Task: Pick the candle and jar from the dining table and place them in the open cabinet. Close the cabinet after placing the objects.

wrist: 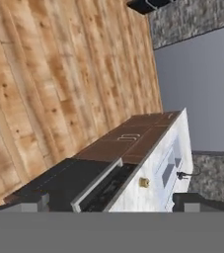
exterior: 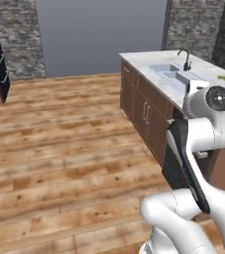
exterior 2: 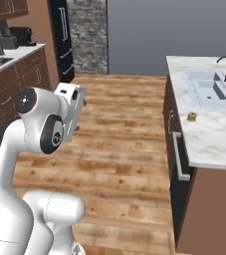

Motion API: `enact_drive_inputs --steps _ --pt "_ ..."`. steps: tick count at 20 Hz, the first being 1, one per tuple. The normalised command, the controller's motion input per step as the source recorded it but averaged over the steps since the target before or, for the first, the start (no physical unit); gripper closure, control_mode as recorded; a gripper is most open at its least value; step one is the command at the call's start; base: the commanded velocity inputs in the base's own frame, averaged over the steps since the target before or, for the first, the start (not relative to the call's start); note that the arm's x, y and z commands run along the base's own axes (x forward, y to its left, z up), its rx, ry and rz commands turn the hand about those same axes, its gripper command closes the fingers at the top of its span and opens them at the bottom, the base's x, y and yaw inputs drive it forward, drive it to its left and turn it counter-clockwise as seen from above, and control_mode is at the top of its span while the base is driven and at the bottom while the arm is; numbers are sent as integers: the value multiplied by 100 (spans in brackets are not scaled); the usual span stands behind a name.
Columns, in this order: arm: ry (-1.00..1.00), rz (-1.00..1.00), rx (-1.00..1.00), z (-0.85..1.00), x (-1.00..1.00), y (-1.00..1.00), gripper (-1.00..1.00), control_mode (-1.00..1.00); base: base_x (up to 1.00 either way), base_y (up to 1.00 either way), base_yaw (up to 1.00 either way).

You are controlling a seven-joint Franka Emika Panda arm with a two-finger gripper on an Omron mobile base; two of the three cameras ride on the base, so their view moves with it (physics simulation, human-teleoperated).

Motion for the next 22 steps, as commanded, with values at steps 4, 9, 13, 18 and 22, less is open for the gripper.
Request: enact_drive_inputs --steps 4,9,13,18,22 --pt "0 0 0 0 0 0 -100 100 1 17 -67" --pt "0 0 0 0 0 0 -100 100 25 51 -64" --pt "0 0 0 0 0 0 -100 100 47 66 -59" --pt "0 0 0 0 0 0 -100 100 59 80 -56" --pt "0 0 0 0 0 0 -100 100 62 93 -55"
